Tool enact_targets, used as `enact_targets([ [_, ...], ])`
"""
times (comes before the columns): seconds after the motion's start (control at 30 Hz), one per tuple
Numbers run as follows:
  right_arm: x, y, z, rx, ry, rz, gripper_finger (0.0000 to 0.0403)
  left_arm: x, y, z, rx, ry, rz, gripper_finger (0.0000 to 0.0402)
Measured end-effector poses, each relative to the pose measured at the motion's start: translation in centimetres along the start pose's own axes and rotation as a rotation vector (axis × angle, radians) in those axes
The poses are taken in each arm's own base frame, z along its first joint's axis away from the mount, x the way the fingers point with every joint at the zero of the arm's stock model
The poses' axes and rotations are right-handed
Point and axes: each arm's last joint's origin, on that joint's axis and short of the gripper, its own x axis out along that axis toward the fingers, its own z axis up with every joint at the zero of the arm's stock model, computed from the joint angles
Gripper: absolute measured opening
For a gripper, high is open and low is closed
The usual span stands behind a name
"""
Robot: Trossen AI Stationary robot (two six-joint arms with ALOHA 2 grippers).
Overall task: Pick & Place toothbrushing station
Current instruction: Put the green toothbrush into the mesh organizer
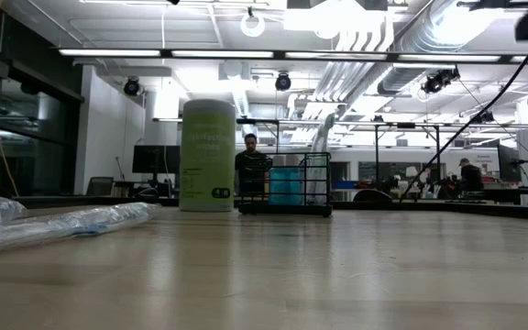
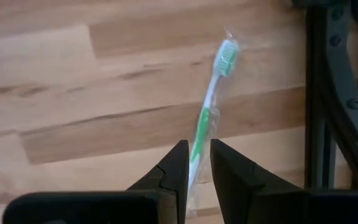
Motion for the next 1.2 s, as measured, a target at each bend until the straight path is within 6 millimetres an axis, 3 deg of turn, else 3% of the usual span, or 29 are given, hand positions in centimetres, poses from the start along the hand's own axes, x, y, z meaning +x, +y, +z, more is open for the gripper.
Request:
enact_targets([
  [0.33, 2.0, 0.1, 0.4, 0.022, 0.042, -0.002, 0.0058, 0.0, 0.0, -0.3, 0.006, 0.028, -0.005, 0.011],
  [0.63, 1.9, 0.2, -0.4, -0.168, 0.073, 0.068, 0.0058, 0.0, 0.0, -0.3, 0.003, 0.027, -0.004, 0.011],
  [0.9, 1.9, -0.3, -0.8, -0.554, 0.094, 0.064, 0.0058, 0.0, 0.0, -0.2, -0.026, 0.016, -0.001, 0.011],
  [1.2, 2.3, -0.2, -1.3, -1.203, 0.116, 0.077, 0.0058, 0.0, 0.0, -0.1, -0.045, 0.012, -0.001, 0.011],
])
